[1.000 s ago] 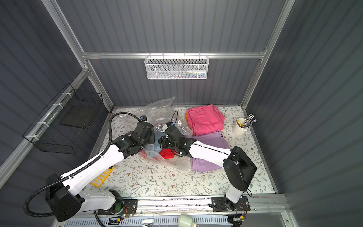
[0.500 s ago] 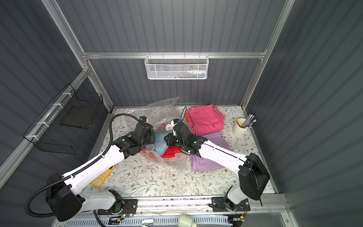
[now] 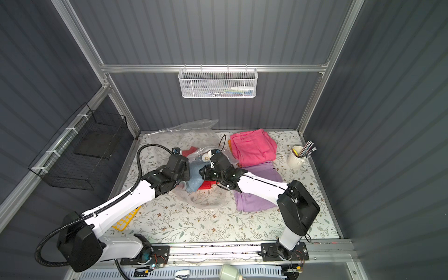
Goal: Take the trousers out of the vacuum bag
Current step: Take out the trousers from the vacuum bag.
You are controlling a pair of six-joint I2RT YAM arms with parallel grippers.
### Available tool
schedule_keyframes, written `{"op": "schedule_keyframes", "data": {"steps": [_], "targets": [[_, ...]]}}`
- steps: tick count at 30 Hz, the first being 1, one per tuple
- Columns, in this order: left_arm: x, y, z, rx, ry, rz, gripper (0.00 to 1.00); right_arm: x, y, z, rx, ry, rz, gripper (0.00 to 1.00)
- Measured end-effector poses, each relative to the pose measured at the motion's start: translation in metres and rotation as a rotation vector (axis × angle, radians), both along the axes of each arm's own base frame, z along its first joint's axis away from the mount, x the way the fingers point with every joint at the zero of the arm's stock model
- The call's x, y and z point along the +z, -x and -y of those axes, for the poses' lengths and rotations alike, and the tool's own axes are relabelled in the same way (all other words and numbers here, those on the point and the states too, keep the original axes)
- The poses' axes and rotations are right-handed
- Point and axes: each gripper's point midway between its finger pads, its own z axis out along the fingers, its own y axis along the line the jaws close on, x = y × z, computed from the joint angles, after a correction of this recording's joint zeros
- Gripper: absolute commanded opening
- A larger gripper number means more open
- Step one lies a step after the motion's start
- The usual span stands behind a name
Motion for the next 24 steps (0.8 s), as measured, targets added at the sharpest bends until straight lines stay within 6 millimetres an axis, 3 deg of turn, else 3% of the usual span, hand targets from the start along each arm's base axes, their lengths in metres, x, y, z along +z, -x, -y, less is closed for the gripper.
{"op": "schedule_keyframes", "data": {"steps": [7, 10, 15, 24], "targets": [[-0.011, -0.004, 0.002, 0.004, 0.009, -0.022, 0.0, -0.002, -0.044, -0.01, 0.041, -0.02, -0.006, 0.0], [-0.01, -0.005, 0.003, 0.009, 0.021, -0.019, 0.0, 0.001, -0.052, -0.015, 0.057, -0.027, -0.001, 0.0], [-0.014, -0.007, 0.002, 0.015, 0.022, -0.025, 0.0, 0.007, -0.043, -0.014, 0.059, -0.031, -0.008, 0.0], [-0.022, -0.01, 0.006, 0.004, 0.031, -0.053, 0.0, 0.022, -0.002, 0.016, 0.039, -0.031, -0.022, 0.0]]}}
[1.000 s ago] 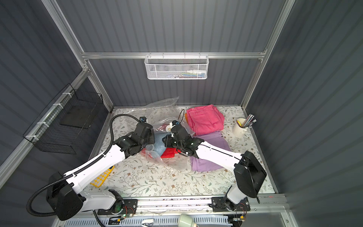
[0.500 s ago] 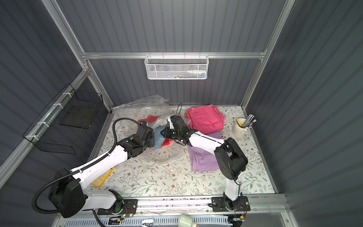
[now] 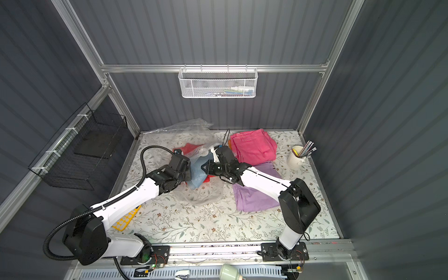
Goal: Take the trousers out of the vacuum bag
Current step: Take out the trousers from the vacuum bag.
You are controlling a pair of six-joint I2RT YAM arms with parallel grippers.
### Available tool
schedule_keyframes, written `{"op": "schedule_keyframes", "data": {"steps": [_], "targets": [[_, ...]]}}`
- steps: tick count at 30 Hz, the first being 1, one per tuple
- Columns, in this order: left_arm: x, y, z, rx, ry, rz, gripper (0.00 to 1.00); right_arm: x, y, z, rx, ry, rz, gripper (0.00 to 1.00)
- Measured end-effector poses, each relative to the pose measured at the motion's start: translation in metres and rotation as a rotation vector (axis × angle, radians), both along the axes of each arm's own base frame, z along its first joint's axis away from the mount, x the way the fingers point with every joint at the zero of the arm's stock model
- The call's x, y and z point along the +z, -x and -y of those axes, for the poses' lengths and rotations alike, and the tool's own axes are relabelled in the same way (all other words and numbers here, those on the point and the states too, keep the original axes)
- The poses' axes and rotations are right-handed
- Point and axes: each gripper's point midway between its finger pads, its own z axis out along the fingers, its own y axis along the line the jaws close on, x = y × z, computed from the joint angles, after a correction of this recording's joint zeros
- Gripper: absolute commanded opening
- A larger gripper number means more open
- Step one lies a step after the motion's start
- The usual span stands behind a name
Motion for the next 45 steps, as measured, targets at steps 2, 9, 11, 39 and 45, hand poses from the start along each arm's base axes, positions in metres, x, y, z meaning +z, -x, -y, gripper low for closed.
{"op": "schedule_keyframes", "data": {"steps": [2, 9, 11, 39, 45], "targets": [[-0.003, -0.001, 0.001, -0.001, 0.001, -0.007, 0.0, 0.001, 0.004, 0.003, -0.003, 0.004, -0.001, 0.0], [-0.003, -0.004, -0.001, 0.005, 0.005, -0.011, 0.0, -0.005, 0.013, -0.01, 0.014, 0.025, 0.003, 0.0], [-0.002, -0.004, -0.002, 0.006, 0.004, -0.012, 0.0, -0.009, 0.012, -0.019, 0.025, 0.031, 0.003, 0.0], [0.021, -0.003, -0.007, 0.019, 0.022, 0.027, 0.0, 0.032, -0.018, -0.053, 0.137, 0.101, 0.078, 0.0], [0.022, -0.003, -0.007, 0.019, 0.023, 0.027, 0.0, 0.03, -0.01, -0.047, 0.148, 0.103, 0.08, 0.0]]}}
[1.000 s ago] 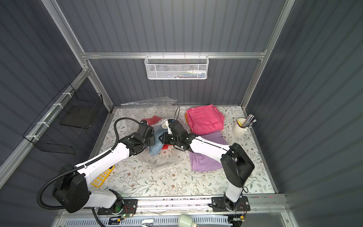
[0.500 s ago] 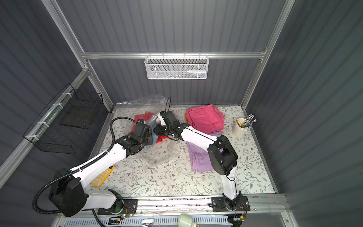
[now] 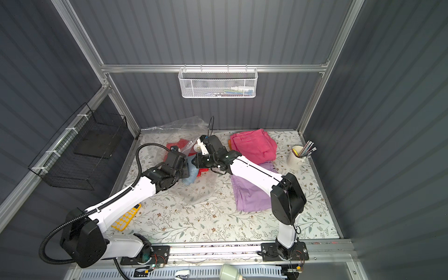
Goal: Take the trousers out of the vacuum bag
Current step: Take out the trousers from the vacuum bag.
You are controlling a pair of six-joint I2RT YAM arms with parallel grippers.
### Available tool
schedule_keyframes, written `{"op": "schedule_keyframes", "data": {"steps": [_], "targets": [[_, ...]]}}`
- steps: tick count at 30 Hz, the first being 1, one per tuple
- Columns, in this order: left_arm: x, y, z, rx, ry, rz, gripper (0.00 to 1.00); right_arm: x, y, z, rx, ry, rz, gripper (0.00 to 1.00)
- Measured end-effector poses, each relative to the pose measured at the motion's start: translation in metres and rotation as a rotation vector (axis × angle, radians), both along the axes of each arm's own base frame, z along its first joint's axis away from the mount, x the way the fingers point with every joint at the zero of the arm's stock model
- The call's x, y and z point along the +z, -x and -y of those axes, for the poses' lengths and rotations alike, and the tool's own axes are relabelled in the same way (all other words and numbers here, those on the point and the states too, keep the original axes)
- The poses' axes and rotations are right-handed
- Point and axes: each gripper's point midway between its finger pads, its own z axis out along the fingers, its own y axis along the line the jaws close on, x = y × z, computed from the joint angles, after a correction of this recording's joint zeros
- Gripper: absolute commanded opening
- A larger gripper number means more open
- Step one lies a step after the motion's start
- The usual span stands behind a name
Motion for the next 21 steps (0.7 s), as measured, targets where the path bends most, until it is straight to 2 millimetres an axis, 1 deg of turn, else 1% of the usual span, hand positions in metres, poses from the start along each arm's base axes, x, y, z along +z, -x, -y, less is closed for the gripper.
{"op": "schedule_keyframes", "data": {"steps": [6, 9, 11, 14, 21], "targets": [[0.003, -0.003, 0.001, -0.009, 0.01, -0.006, 0.0, -0.026, 0.021, 0.008, 0.007, 0.006, -0.019, 0.0], [0.008, -0.007, 0.004, -0.017, 0.024, -0.003, 0.0, -0.033, 0.027, 0.008, 0.005, 0.008, -0.017, 0.0], [0.009, -0.01, 0.005, -0.022, 0.029, -0.004, 0.0, -0.031, 0.029, 0.009, 0.0, 0.009, -0.007, 0.0], [0.007, -0.014, 0.005, -0.023, 0.042, -0.018, 0.0, -0.023, 0.032, 0.009, 0.0, 0.006, 0.005, 0.0], [0.002, -0.022, 0.009, -0.03, 0.064, -0.045, 0.0, 0.001, 0.051, 0.005, 0.038, 0.049, 0.027, 0.0]]}}
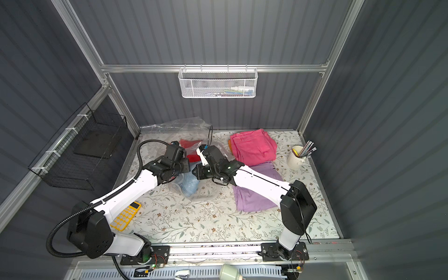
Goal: Take the trousers out of the vacuum bag
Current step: Take out the trousers from the vacuum bag.
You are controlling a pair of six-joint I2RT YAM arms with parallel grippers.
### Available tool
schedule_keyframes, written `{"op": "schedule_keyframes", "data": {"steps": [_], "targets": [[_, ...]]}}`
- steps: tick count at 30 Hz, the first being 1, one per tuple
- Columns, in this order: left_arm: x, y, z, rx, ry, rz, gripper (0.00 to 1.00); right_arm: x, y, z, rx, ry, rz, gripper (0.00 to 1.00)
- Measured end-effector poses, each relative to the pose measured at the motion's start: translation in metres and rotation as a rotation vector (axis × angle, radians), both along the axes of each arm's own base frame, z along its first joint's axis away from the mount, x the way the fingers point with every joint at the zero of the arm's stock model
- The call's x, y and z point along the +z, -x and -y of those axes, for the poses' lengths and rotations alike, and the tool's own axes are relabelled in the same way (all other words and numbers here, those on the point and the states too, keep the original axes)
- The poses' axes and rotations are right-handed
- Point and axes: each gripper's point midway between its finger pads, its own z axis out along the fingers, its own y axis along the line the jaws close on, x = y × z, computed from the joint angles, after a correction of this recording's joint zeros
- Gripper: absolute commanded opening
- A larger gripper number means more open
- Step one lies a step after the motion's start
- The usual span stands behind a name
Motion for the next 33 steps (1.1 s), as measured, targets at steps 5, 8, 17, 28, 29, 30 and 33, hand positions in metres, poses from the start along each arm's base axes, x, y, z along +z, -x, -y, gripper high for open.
{"op": "schedule_keyframes", "data": {"steps": [5, 8, 17, 28, 29, 30, 33], "targets": [[0.0, -0.001, -0.002, 0.004, 0.004, -0.002, 0.0, 0.01, 0.008, 0.007, 0.001, 0.017, 0.006, 0.0], [0.0, -0.002, -0.003, 0.006, 0.008, -0.003, 0.0, 0.018, 0.01, 0.012, -0.008, 0.016, 0.015, 0.0], [-0.001, -0.006, -0.007, 0.018, 0.019, 0.011, 0.0, 0.056, 0.016, 0.029, -0.037, 0.002, 0.051, 0.0], [-0.012, -0.006, -0.014, 0.031, 0.012, -0.001, 0.0, 0.103, 0.036, 0.056, -0.047, -0.047, 0.075, 0.0], [-0.013, -0.006, -0.014, 0.03, 0.018, 0.001, 0.0, 0.113, 0.038, 0.059, -0.049, -0.059, 0.084, 0.0], [-0.012, -0.007, -0.013, 0.03, 0.021, 0.007, 0.0, 0.121, 0.04, 0.061, -0.049, -0.067, 0.091, 0.0], [-0.016, -0.01, -0.013, 0.033, 0.023, 0.011, 0.0, 0.148, 0.045, 0.07, -0.055, -0.088, 0.119, 0.0]]}}
